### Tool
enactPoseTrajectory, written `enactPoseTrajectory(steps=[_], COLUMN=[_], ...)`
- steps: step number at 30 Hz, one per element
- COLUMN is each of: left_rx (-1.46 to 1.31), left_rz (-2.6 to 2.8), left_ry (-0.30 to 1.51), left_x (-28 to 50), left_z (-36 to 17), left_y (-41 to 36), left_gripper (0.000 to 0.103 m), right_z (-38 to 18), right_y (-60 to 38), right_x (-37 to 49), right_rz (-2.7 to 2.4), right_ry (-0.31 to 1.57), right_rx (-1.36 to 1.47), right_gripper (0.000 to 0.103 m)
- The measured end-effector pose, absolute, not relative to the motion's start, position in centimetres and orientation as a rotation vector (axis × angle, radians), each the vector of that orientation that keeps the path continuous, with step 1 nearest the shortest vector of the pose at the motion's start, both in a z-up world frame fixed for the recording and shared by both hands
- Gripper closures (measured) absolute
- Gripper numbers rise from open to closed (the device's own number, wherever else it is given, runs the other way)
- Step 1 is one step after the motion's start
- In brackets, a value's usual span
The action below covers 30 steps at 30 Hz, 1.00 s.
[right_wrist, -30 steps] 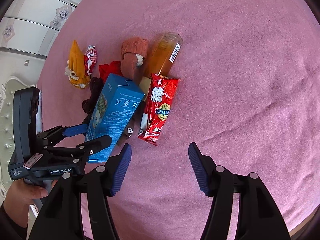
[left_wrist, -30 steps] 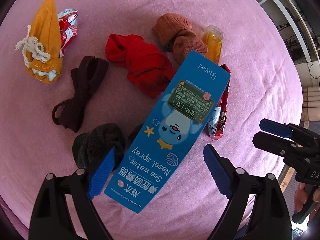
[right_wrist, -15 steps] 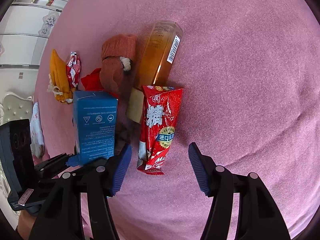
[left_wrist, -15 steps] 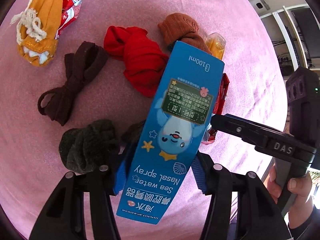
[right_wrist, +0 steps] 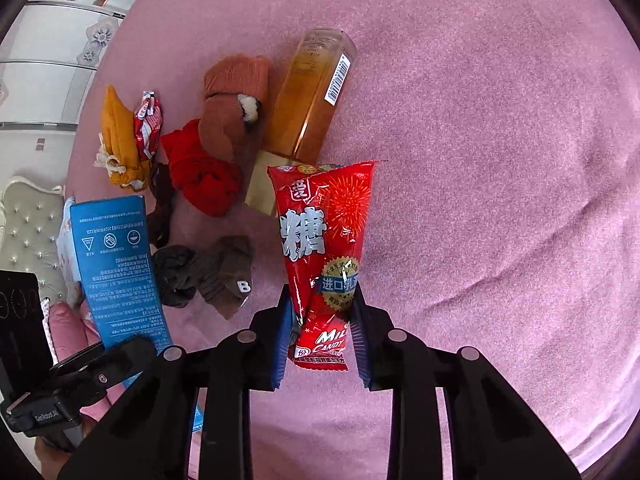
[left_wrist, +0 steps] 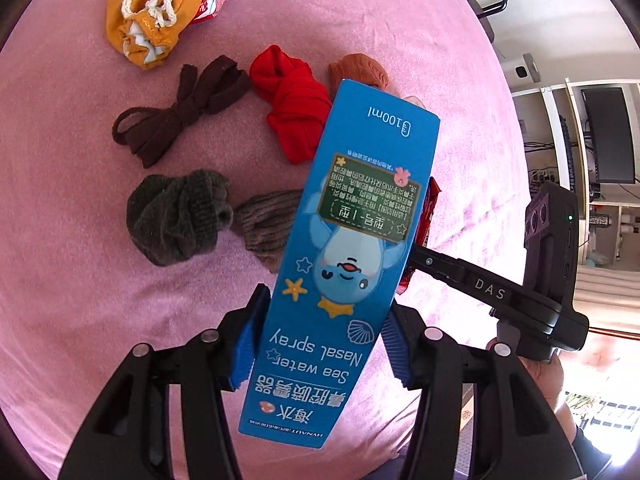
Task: Collect trash
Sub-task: 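Grasp the blue nasal-spray box with the left tool while the right tool grasps the red candy wrapper, then carry the blue box and red candy wrapper over the yellow bucket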
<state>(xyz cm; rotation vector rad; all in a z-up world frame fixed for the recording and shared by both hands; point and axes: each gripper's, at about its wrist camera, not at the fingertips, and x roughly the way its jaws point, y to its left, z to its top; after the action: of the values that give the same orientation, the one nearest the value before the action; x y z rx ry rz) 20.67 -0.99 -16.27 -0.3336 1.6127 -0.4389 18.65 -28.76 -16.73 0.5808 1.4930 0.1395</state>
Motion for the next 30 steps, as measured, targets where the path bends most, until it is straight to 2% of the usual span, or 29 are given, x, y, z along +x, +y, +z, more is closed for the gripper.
enactPoseTrajectory(steps=[16,30], left_rx=[-0.362,-0.237], left_rz=[-0.483,-0.703], left_ry=[1.597,1.643], left_x=[8.8,0.8], left_z=[-12.1,-11.1], left_y=[-2.8,-13.8], left_gripper=[0.050,0.050], right_z=[-10.0,-8.1], right_y=[-29.5,-36.7], right_x=[5.5,-8.1], right_rz=[0.175,-0.024], right_ry=[1.427,1.309], right_rx=[0.573,0.738], right_gripper=[0.076,0.076])
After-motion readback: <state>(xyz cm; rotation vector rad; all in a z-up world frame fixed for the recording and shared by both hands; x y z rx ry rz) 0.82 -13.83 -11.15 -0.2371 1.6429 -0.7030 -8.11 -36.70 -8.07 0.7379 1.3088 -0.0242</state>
